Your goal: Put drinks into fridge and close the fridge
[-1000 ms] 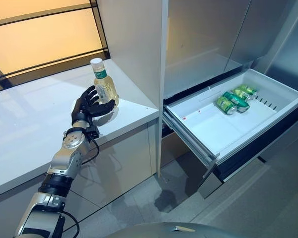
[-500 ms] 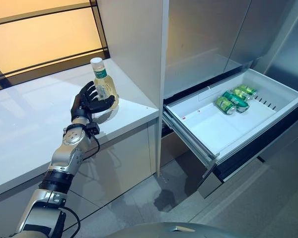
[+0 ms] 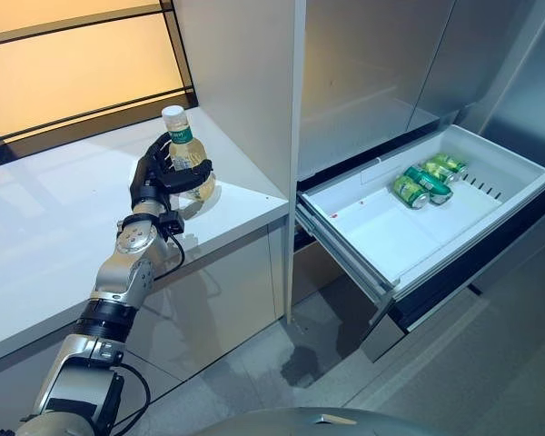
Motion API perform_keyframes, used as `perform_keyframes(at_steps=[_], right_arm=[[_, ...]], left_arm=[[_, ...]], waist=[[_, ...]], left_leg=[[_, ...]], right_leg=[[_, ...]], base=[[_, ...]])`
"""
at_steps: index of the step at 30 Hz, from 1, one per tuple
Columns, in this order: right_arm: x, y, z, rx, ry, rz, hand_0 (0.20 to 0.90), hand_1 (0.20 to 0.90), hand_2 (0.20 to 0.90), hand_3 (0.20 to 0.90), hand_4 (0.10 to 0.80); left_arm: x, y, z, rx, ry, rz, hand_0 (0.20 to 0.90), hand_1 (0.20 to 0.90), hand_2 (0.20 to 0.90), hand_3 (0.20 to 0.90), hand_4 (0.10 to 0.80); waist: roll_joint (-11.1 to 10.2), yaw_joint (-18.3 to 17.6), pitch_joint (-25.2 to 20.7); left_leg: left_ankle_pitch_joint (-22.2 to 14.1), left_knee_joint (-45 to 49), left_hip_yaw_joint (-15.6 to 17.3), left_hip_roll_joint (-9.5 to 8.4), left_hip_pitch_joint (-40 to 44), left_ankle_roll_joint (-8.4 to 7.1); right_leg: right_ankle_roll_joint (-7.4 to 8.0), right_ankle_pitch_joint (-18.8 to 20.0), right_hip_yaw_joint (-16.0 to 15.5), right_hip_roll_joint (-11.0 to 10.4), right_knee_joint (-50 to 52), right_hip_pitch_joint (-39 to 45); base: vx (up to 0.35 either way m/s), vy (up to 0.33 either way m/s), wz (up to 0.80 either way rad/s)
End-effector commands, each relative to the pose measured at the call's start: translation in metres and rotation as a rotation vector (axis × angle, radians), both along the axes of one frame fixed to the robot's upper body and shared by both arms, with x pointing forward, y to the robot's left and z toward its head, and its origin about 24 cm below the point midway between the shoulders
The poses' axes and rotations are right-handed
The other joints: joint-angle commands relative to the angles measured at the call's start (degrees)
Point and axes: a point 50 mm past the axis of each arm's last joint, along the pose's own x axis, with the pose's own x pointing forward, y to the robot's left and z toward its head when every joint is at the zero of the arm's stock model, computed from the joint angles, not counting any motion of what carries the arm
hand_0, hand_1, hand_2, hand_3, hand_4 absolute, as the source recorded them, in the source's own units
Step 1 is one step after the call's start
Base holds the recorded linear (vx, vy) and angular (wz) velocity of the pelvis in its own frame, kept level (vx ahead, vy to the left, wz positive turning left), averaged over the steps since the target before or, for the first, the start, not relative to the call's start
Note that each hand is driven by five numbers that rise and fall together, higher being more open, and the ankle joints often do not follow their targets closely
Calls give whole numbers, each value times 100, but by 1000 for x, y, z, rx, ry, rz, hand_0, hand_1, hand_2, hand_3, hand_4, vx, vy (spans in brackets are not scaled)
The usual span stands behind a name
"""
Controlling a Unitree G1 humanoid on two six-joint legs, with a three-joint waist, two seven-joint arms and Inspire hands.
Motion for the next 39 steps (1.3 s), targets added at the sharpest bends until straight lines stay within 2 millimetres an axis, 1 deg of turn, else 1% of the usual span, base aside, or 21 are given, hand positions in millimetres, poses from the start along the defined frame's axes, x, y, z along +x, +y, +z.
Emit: perform_keyframes(at_steps=[1, 6, 11, 12, 13, 14, 15, 16, 23, 32, 35, 39], right_arm=[[8, 13, -2, 74, -10, 22, 900, 900, 900, 900, 800], [9, 13, -2, 74, -9, 26, 900, 900, 900, 900, 800], [9, 12, -2, 73, -7, 31, 900, 900, 900, 900, 800], [9, 12, -2, 74, -8, 30, 900, 900, 900, 900, 800], [9, 11, -1, 74, -8, 29, 900, 900, 900, 900, 800], [9, 11, -1, 74, -8, 30, 900, 900, 900, 900, 800], [9, 11, -1, 75, -5, 33, 900, 900, 900, 900, 800], [9, 11, -1, 74, -5, 35, 900, 900, 900, 900, 800], [7, 11, -2, 75, -3, 43, 900, 900, 900, 900, 800], [7, 10, -2, 79, 0, 56, 900, 900, 900, 900, 800], [7, 11, -1, 87, 1, 130, 900, 900, 900, 900, 800], [19, 17, 0, 119, -43, 316, 900, 900, 900, 900, 800]], left_arm=[[16, 11, 103, -6, -404, 33, 900, 900, 900, 900, 800], [18, 11, 104, -13, -398, 32, 900, 900, 900, 900, 800], [22, 11, 100, -28, -377, 24, 900, 900, 900, 900, 800], [23, 12, 99, -30, -375, 23, 855, 855, 855, 848, 748], [23, 13, 99, -33, -374, 26, 712, 712, 712, 680, 580], [23, 13, 99, -33, -373, 29, 528, 528, 528, 466, 366], [24, 15, 98, -36, -372, 36, 314, 314, 314, 216, 116], [25, 16, 98, -39, -373, 39, 300, 300, 300, 200, 100], [26, 19, 97, -52, -382, 56, 300, 300, 300, 200, 100], [25, 18, 104, -40, -431, 53, 300, 300, 300, 200, 100], [23, 17, 107, -29, -450, 44, 300, 300, 300, 200, 100], [19, 11, 116, -6, -486, 3, 300, 300, 300, 200, 100]], waist=[[2, -81, -246], [11, -104, -252], [20, -123, -265], [20, -126, -264], [20, -131, -264], [20, -134, -267], [21, -145, -274], [22, -151, -276], [20, -174, -298], [10, -173, -302], [6, -159, -302], [-7, -106, -284]], left_leg=[[-676, 37, -304, -238, 121, 114], [-676, 39, -285, -236, 122, 110], [-677, 42, -273, -237, 121, 106], [-677, 40, -273, -237, 123, 105], [-678, 37, -271, -236, 127, 104], [-678, 36, -273, -239, 129, 105], [-679, 33, -267, -239, 132, 106], [-679, 33, -260, -238, 133, 105], [-678, 37, -235, -233, 132, 98], [-672, 29, -242, -236, 122, 95], [-667, 28, -258, -242, 112, 96], [-658, 35, -300, -254, 92, 95]], right_leg=[[546, 56, 276, -137, 166, -273], [546, 56, 284, -139, 169, -278], [551, 59, 299, -134, 167, -282], [552, 62, 301, -134, 165, -282], [552, 63, 301, -134, 159, -278], [552, 64, 307, -131, 160, -278], [553, 66, 316, -127, 160, -281], [554, 69, 320, -126, 160, -281], [560, 70, 334, -126, 166, -295], [564, 82, 343, -130, 155, -298], [567, 84, 322, -139, 152, -301], [570, 87, 295, -155, 157, -305]], base=[[0, 0, 0], [0, 0, 0], [2, 1, -4], [2, 0, -5], [0, 0, 0], [0, 0, 0], [0, 0, 0], [5, 2, -4], [1, 0, 0], [0, 0, 0], [0, 0, 0], [0, 0, 0]])
